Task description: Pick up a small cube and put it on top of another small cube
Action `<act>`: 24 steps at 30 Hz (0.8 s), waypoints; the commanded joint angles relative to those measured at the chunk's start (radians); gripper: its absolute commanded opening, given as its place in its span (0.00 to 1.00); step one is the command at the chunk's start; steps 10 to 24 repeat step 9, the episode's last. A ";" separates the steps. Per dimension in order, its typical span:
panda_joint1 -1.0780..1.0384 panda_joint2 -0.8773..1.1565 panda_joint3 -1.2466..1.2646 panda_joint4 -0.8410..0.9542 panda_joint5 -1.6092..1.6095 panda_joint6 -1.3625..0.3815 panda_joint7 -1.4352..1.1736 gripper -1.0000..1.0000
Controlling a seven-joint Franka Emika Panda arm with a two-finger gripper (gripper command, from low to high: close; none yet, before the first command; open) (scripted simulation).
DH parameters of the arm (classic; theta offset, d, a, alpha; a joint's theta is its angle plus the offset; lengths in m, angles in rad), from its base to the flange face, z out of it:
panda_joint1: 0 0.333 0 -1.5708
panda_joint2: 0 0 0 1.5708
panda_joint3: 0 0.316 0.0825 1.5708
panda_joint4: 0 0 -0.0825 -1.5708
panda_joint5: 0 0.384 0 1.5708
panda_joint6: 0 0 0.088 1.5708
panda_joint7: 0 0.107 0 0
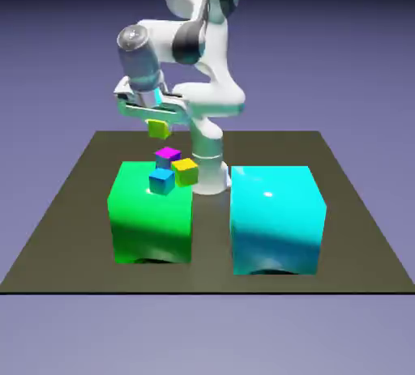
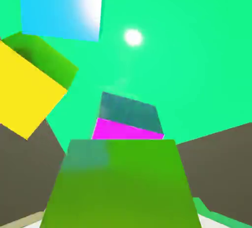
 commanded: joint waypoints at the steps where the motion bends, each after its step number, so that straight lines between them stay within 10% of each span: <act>1: -0.001 -0.002 -0.002 -0.036 -0.004 0.034 0.000 0.00; 6: -0.007 -0.011 -0.009 -0.181 -0.014 0.170 0.002 0.00; 7: -0.007 -0.011 -0.009 -0.181 -0.014 0.170 0.002 1.00; 24: -0.006 -0.009 -0.007 -0.145 -0.012 0.136 0.002 1.00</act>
